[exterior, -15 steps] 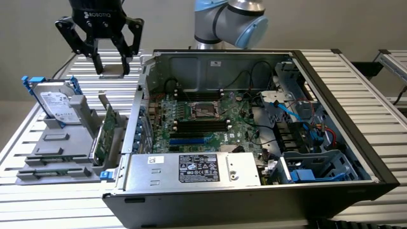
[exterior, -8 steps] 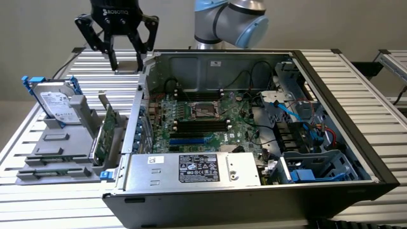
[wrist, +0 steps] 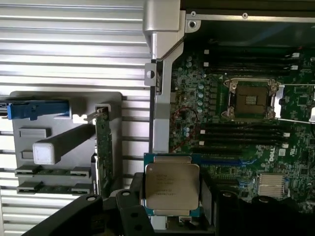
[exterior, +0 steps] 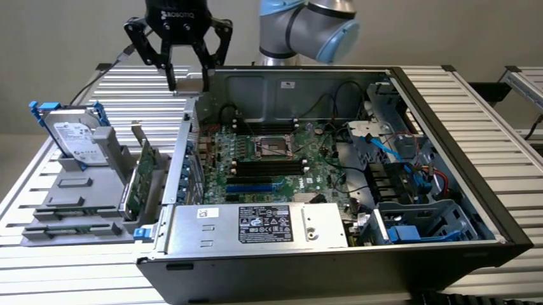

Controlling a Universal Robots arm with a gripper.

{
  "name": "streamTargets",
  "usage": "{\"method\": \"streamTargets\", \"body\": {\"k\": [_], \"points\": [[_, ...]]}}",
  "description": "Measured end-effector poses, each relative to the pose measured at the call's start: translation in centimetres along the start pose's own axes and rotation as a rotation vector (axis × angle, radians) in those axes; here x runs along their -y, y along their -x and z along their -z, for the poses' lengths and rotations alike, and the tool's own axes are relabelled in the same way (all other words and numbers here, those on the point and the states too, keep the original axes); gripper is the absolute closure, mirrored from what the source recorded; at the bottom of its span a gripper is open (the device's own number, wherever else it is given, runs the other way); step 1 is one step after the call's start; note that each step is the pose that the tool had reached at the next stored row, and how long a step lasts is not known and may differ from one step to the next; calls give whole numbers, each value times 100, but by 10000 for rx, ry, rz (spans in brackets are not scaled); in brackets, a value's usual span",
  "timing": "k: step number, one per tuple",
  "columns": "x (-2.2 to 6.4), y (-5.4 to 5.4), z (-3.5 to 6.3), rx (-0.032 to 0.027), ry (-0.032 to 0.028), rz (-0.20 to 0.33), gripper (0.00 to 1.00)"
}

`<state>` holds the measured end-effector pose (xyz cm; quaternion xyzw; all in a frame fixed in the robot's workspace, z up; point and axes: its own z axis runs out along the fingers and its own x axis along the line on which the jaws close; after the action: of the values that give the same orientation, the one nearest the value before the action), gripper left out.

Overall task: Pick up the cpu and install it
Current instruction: 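Pick up the cpu and move it towards the insertion slot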

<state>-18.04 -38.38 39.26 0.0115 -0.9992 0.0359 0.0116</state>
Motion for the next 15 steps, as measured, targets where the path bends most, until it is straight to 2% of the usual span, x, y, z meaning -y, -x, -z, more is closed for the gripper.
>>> {"method": "streamTargets", "body": {"k": [3, 5, 8, 15], "points": [[-8, 102, 3, 11, 121, 1, 45], [-23, 172, 5, 14, 162, 3, 45], [-85, 294, -5, 13, 160, 2, 45], [-286, 563, -59, 14, 161, 2, 45]]}}
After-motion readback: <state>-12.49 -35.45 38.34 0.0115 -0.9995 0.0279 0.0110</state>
